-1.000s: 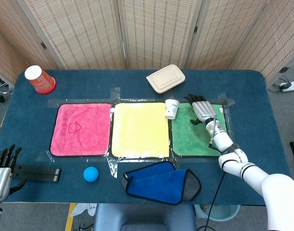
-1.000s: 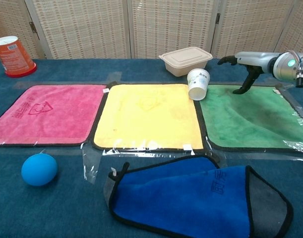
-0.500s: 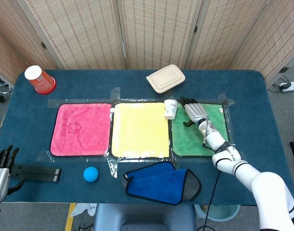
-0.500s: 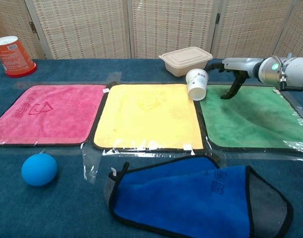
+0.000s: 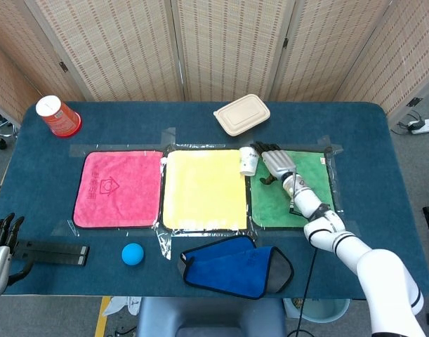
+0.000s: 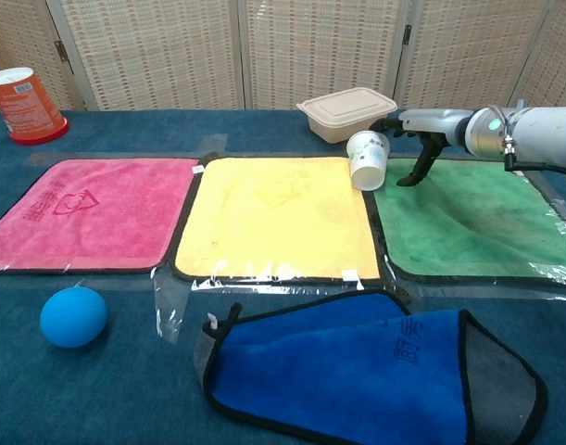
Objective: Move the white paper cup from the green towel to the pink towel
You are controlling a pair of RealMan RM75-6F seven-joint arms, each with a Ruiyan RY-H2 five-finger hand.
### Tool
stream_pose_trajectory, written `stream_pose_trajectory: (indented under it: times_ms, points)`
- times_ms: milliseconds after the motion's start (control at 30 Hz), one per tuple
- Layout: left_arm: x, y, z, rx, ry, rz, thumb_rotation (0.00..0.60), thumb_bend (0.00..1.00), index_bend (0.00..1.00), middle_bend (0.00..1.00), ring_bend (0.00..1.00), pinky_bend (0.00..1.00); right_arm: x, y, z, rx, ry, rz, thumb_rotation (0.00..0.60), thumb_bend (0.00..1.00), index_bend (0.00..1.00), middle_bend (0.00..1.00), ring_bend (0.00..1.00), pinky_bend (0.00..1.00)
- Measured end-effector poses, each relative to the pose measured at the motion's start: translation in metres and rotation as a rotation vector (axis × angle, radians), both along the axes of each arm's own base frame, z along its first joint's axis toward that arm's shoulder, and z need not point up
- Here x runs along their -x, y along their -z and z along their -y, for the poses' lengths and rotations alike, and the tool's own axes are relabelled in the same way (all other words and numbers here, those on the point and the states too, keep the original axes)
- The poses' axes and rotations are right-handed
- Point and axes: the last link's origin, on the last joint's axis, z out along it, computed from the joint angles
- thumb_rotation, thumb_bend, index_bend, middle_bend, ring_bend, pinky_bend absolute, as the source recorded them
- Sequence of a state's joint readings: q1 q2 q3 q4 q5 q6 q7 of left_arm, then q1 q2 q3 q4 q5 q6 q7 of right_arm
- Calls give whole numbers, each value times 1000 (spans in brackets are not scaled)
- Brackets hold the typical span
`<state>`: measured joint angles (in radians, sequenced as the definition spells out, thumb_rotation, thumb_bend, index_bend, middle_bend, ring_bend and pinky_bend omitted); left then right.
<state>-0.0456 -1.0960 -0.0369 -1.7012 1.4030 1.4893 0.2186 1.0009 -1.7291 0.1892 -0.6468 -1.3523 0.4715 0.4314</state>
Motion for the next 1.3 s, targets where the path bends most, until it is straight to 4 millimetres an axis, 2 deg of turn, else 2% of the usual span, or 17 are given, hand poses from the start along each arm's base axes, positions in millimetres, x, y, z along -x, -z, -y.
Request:
stream_pose_trajectory:
  times_ms: [267,500,700,800,1067,1300]
  points:
    - [-2,2,-2,7,9,3,600,322,60,39,68,0,-20,0,-22,-59,-126,58,600,340,0,0,37,0]
    - [0,2,0,8,5,7,600,323,60,39,69,0,-39,-2,-54,-144,-226,107,600,340,0,0,37,0]
    - [1,1,2,2,2,9,600,322,60,39,69,0,-48,-8,-80,-197,-285,142,600,340,0,0,35,0]
    - [0,1,2,2,6,10,600,323,60,39,69,0,-49,-13,-88,-191,-317,149,600,341,0,0,38,0]
    - [-2,2,1,6,13,10,600,323,60,39,69,0,-50,-39,-94,-105,-392,195,600,339,0,0,38,0]
    - [-4,4,-1,13,18,9,600,322,60,39,69,0,-30,-57,-83,9,-407,71,600,340,0,0,11,0]
